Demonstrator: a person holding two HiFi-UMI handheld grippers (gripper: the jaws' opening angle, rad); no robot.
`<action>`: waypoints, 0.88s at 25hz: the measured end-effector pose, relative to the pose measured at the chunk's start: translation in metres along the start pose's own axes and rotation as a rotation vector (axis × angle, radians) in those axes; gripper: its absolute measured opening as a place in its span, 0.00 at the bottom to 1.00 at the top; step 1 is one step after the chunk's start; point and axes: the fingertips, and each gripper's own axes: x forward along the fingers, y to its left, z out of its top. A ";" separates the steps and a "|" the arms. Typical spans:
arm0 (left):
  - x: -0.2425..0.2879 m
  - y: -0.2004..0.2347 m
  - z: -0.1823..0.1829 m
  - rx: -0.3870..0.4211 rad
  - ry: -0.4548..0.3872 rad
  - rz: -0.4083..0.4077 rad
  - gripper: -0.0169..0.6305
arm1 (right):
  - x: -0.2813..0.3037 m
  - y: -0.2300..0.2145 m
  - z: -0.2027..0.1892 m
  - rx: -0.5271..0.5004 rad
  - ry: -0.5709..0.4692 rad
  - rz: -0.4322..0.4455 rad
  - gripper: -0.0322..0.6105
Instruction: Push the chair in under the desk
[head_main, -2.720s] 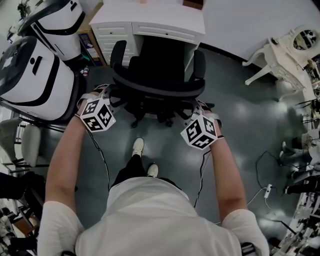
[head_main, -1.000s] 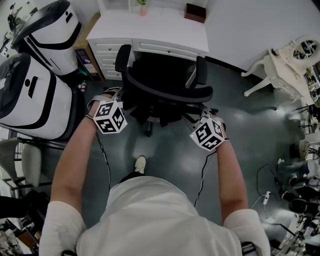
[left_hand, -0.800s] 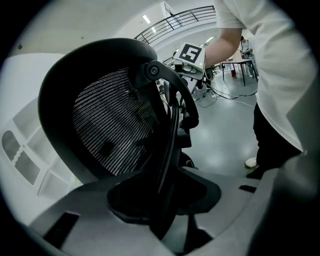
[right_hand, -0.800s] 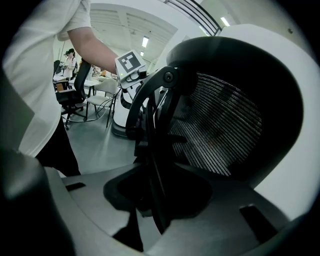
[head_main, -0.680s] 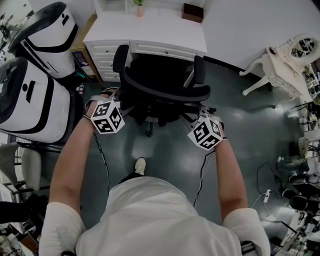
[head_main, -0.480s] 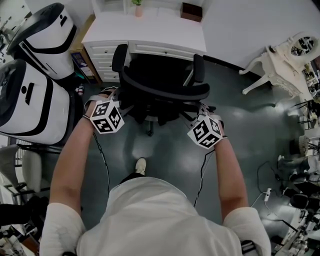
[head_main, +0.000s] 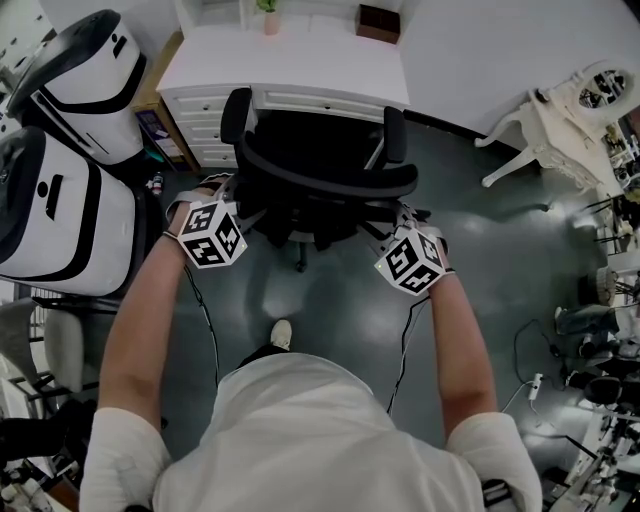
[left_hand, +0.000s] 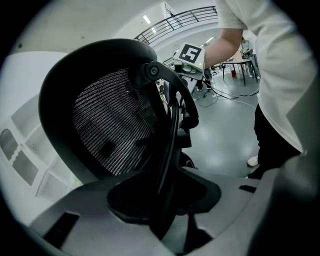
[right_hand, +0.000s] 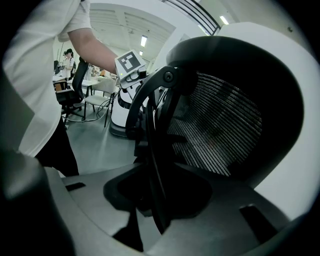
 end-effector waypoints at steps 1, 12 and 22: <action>0.001 0.001 -0.001 -0.001 0.001 -0.003 0.28 | 0.001 -0.001 0.000 -0.001 0.000 -0.001 0.25; 0.009 0.012 0.001 0.011 -0.004 0.009 0.27 | 0.006 -0.016 -0.005 -0.002 0.004 0.003 0.25; 0.012 0.015 0.001 0.021 -0.008 0.001 0.27 | 0.009 -0.020 -0.006 -0.002 0.006 0.008 0.25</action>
